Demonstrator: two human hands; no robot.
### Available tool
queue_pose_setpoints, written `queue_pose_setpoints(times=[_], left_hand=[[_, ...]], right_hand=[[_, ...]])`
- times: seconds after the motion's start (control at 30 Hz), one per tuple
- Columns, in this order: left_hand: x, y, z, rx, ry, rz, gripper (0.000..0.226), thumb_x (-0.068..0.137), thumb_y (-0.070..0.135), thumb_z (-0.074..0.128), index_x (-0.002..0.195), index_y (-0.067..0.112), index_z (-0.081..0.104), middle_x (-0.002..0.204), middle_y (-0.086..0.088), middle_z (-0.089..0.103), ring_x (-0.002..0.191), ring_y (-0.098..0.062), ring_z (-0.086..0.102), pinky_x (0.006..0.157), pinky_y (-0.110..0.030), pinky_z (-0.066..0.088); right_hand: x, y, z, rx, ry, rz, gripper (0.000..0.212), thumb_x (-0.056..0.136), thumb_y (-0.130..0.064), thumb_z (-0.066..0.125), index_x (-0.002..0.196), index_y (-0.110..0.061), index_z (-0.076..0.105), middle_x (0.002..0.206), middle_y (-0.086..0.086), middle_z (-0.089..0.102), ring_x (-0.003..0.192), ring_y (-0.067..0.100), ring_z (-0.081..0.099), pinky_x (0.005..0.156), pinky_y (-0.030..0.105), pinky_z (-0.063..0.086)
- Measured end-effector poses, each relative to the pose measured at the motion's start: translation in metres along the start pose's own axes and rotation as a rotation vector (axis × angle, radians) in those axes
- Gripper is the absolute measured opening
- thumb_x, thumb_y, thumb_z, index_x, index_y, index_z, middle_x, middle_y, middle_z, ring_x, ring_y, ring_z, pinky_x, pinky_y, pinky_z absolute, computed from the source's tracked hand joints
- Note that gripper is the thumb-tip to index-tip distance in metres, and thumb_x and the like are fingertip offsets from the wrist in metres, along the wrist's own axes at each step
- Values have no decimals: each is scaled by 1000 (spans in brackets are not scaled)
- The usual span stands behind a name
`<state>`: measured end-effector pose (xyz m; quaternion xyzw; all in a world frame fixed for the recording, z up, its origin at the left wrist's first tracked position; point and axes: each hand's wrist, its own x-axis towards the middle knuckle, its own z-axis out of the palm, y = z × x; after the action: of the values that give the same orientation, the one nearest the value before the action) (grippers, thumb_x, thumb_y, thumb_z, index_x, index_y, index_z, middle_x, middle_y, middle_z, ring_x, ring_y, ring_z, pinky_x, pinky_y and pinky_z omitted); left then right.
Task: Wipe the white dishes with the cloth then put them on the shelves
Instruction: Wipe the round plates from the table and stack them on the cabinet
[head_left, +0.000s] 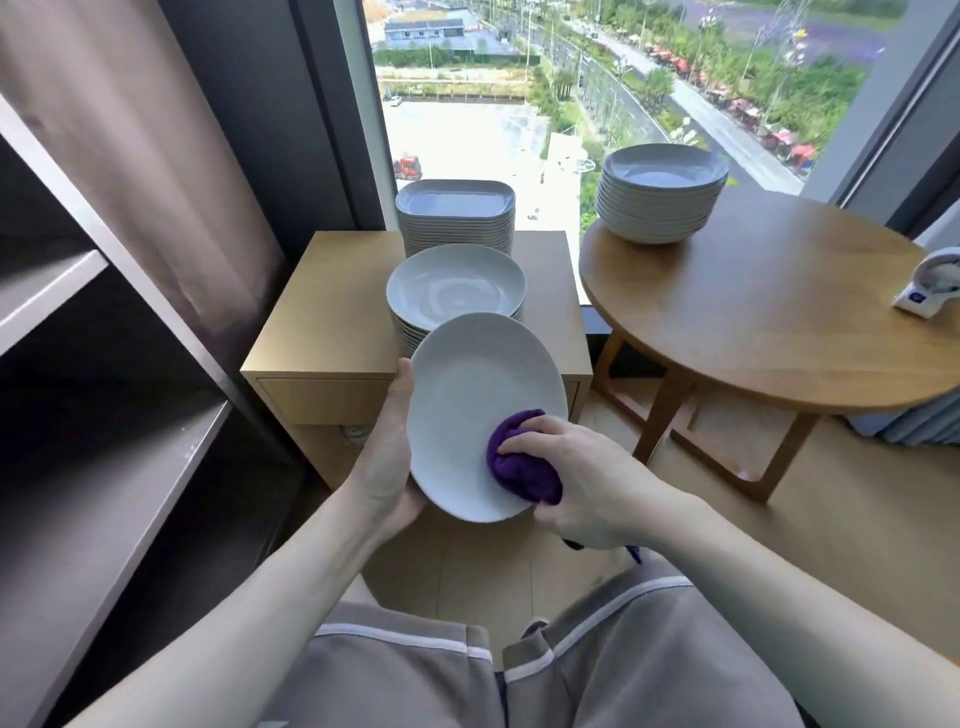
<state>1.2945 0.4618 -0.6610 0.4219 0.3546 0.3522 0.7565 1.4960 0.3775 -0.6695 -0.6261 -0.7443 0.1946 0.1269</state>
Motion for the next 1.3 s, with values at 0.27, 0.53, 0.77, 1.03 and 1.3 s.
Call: queue_pose_setpoints(times=[0.27,0.53,0.77,1.03,1.3], left_hand=[[-4,-13,9,91,-75,-46,69,106,69,23,143,27,63,145,-11,64,135,-28,60,104,-37,55],[-5,-25,15,65,-105,-85,70,102,75,25,145,32,60,146,-9,63,136,-25,59,100,-33,56],[-2,-14,5,-138,29,-144,77,92,79,51,120,13,79,125,-18,73,117,-31,71,88,-39,61],[5,1,-11,-66,44,-37,72,100,73,37,137,19,68,141,-17,65,131,-35,62,103,-46,55],[1,1,-6,9,-13,9,64,106,66,30,143,24,62,145,-13,63,134,-33,60,108,-51,53]], right_hand=[[11,9,-4,119,243,151,74,77,-28,71,146,-31,46,149,-9,41,130,22,45,104,34,45],[8,-23,-5,140,315,-15,77,78,-25,72,149,-34,44,156,-10,35,134,20,40,110,35,41],[-3,-48,4,9,67,-239,74,83,-28,72,149,-37,40,158,-12,31,130,23,40,106,42,45],[-2,-27,10,-151,-82,-167,76,81,-33,73,146,-43,35,153,-12,32,131,20,39,104,36,47],[7,8,3,-68,64,38,75,81,-34,73,148,-37,39,149,-12,37,127,20,44,101,32,49]])
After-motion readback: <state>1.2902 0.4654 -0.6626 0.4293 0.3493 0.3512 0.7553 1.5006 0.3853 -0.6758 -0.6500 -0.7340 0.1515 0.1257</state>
